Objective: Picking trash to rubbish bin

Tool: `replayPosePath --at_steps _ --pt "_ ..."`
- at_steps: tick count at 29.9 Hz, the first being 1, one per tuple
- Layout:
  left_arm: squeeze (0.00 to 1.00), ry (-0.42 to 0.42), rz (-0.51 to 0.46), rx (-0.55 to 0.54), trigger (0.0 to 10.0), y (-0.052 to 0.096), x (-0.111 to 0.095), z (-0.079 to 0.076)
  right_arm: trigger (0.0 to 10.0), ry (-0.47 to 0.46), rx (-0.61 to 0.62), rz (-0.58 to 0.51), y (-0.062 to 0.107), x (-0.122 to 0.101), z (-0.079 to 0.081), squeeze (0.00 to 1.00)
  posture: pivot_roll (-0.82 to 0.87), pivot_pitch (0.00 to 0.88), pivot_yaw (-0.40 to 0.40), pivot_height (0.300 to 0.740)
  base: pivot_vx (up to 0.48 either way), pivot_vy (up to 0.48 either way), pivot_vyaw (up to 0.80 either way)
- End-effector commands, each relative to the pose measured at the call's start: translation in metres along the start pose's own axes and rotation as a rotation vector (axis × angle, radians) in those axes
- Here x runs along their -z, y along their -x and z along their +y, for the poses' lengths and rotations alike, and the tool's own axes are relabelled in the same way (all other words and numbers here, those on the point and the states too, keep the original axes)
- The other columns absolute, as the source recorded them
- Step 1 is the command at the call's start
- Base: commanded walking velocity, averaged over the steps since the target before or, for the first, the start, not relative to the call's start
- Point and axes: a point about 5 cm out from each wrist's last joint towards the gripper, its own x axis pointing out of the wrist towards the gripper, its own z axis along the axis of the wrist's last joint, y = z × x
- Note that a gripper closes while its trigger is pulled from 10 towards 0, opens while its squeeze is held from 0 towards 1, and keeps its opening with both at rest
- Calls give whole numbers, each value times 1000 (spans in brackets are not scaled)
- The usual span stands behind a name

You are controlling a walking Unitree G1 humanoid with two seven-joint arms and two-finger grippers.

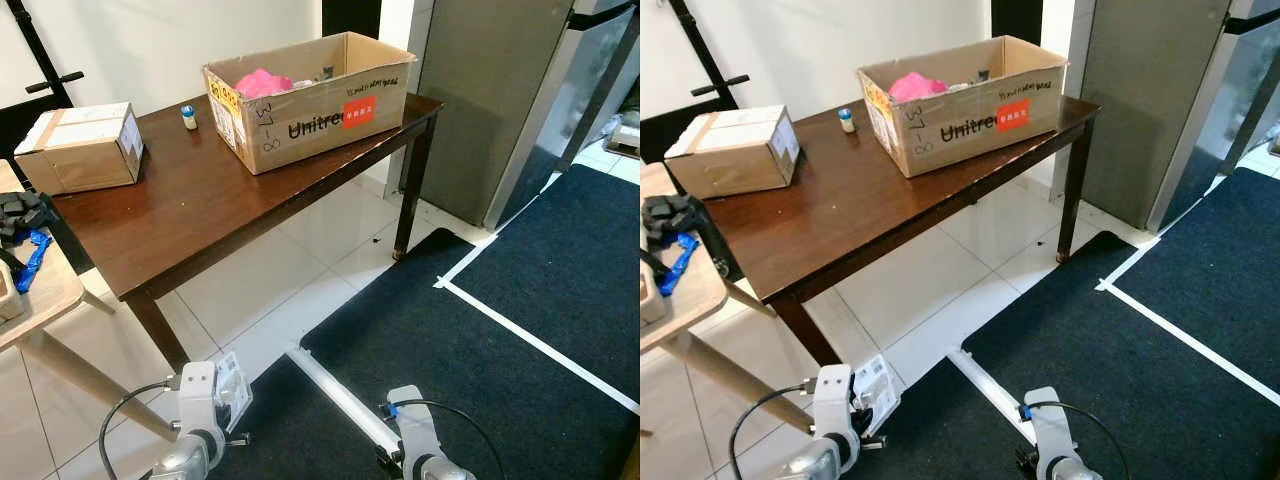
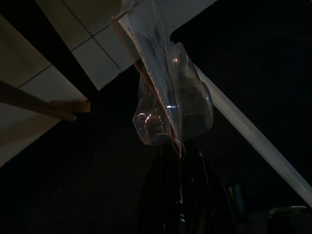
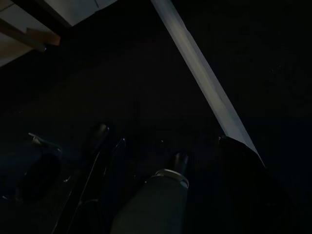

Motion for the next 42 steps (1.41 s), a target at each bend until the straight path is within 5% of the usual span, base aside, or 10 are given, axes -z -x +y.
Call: replayPosePath --at_steps 1,18,42 --pt "0 20 22 -15 10000 1 5 1 10000 5 -7 23 1 8 3 0 -67 70 34 740 0 0 0" --pt "0 37 24 -94 10000 13 33 -2 10000 186 -56 46 1 -6 -14 0 -35 70 -127 740 0 0 0" --pt "0 -27 -9 -91 10000 15 20 14 10000 126 -56 43 0 3 0 0 36 105 -48 740 0 0 0"
